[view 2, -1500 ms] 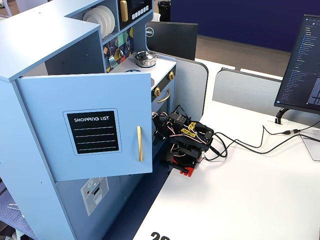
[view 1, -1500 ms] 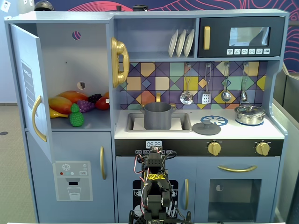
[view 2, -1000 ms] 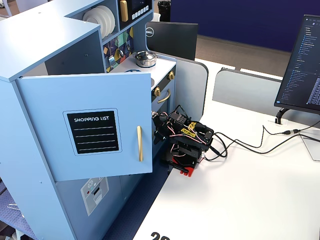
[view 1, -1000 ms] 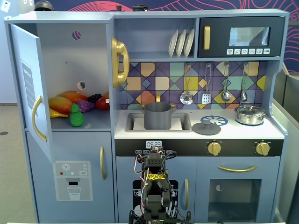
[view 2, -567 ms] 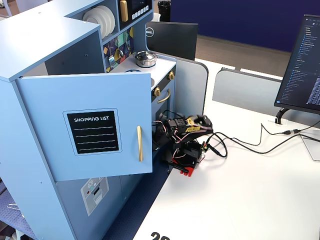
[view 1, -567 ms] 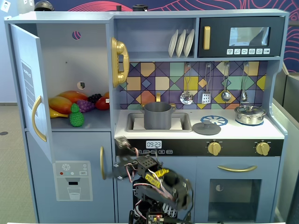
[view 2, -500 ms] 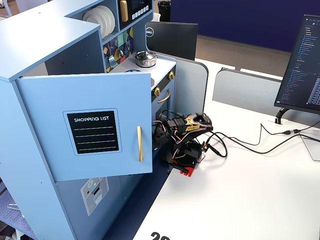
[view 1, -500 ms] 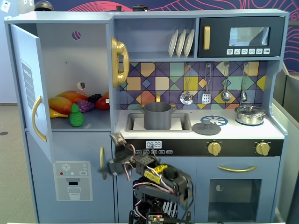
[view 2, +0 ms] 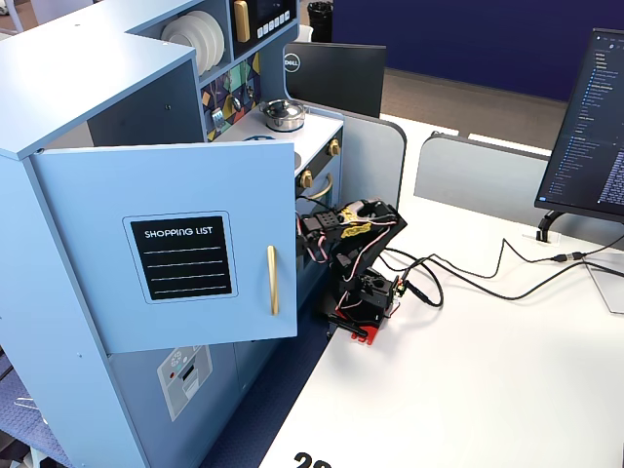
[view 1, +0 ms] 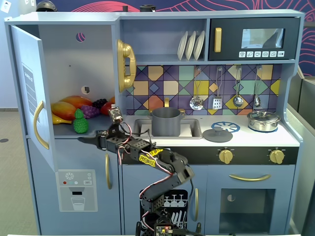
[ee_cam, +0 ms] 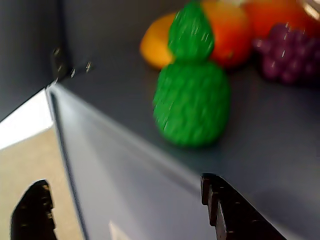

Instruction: Pick up the green pineapple from the left cabinet and place it in the gray recipient

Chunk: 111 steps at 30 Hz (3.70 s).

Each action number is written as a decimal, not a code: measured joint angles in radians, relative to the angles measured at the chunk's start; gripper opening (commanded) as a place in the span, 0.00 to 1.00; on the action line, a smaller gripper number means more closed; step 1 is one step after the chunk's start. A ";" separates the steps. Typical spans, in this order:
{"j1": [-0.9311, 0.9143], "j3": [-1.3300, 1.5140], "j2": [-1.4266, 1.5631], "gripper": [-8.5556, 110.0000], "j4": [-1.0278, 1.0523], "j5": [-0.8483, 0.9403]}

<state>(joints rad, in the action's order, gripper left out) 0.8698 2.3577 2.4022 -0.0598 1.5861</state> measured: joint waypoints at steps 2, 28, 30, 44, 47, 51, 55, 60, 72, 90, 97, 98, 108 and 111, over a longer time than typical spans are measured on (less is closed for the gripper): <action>-0.008 -0.026 -0.046 0.37 -0.025 0.000; -0.092 -0.428 -0.537 0.36 -0.112 0.005; -0.092 -0.472 -0.577 0.35 -0.112 0.006; -0.011 -0.620 -0.661 0.07 -0.066 0.107; 0.009 -0.600 -0.574 0.07 -0.092 0.127; 0.049 -0.494 -0.370 0.07 -0.112 0.150; 0.066 -0.356 -0.124 0.07 -0.143 0.187; 0.005 -0.215 0.175 0.07 -0.186 0.201; -0.735 -0.215 0.422 0.07 0.043 -0.110; -0.922 -0.739 -0.311 0.12 0.476 -0.051; -0.925 -0.762 -0.382 0.35 0.462 -0.107; -0.925 -0.764 -0.382 0.34 0.459 -0.114; -0.919 -0.653 -0.103 0.19 0.698 -0.146; -0.914 -0.531 0.098 0.13 0.922 -0.143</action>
<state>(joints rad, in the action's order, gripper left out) -0.0445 1.8270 2.5004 0.8621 1.4435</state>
